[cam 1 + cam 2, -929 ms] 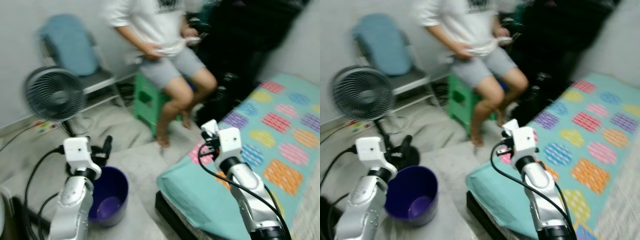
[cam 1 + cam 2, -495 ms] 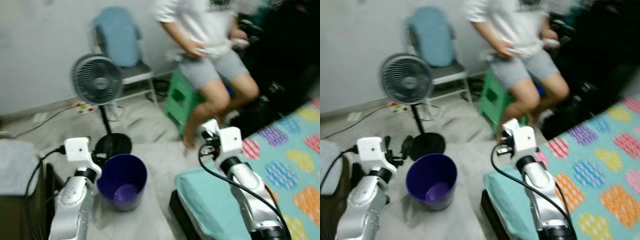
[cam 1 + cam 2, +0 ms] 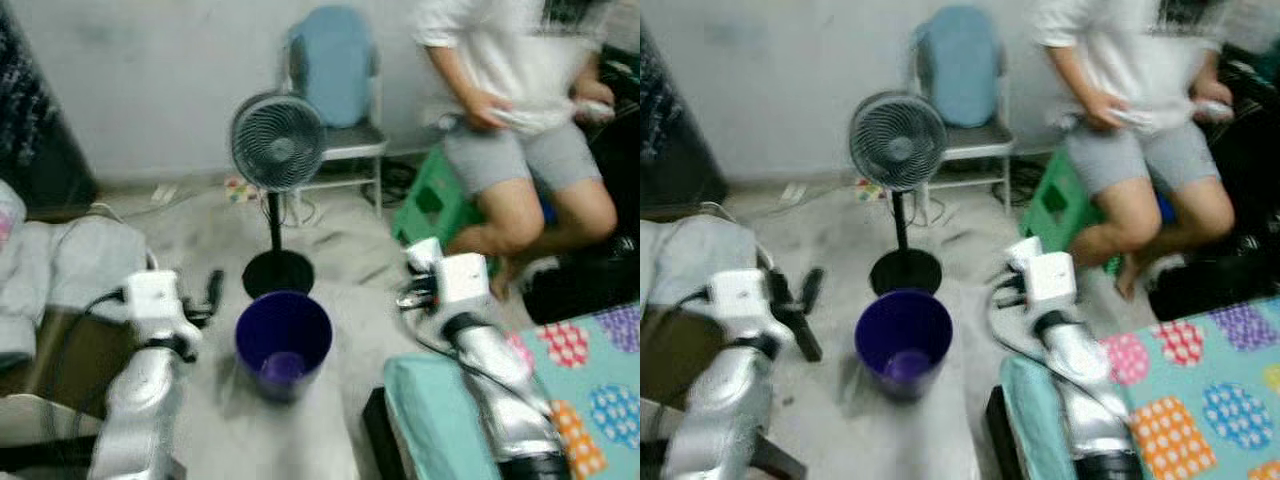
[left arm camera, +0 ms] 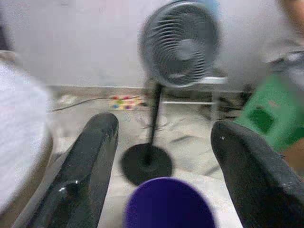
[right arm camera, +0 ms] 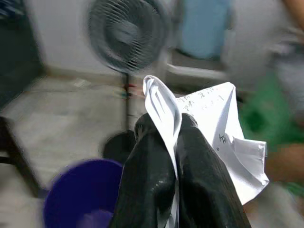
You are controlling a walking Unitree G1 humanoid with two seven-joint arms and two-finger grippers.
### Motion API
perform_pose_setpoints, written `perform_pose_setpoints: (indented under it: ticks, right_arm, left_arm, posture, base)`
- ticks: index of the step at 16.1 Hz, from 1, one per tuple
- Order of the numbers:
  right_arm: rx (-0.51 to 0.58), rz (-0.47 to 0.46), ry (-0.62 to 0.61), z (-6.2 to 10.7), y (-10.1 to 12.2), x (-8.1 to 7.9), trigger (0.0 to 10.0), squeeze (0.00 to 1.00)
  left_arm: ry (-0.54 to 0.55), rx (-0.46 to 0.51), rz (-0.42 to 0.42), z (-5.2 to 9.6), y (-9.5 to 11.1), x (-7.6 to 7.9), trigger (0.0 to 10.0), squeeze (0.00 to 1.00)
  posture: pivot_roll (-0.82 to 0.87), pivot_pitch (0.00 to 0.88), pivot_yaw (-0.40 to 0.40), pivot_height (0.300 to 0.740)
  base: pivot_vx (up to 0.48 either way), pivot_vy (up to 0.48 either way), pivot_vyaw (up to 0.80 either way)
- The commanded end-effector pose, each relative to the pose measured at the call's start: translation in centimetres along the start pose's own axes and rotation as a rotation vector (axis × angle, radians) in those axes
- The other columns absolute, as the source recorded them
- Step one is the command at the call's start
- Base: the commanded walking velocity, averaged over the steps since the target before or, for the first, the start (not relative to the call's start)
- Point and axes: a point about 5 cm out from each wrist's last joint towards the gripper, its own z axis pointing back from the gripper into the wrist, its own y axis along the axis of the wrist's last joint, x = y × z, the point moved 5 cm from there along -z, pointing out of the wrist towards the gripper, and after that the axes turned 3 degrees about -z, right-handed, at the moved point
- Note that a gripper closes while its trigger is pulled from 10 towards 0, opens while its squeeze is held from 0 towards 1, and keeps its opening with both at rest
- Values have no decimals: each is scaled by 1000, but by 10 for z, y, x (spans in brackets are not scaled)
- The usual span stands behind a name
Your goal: Clean up the room
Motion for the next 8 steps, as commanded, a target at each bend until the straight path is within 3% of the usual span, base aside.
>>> perform_pose_setpoints:
  ticks: [1, 5, 8]
  right_arm:
    - [-3, 15, -22, 2, 1, 10, 10000, 0]
    - [-3, 13, -26, 4, 1, 11, 10000, 0]
    - [-5, 2, -39, 5, 0, 14, 10000, 0]
  left_arm:
    - [-16, 23, -4, -2, 6, 6, 10000, 0]
    - [-39, 26, -5, -1, 7, 10, 10000, 0]
    - [-39, 36, -16, 1, 10, 11, 10000, 0]
  posture:
    - [-100, 0, -41, 740]
    - [-106, 0, -43, 740]
    - [-107, 0, -47, 740]
  base:
    - [0, 0, 794]
    - [0, 0, 794]
    - [0, 0, 156]
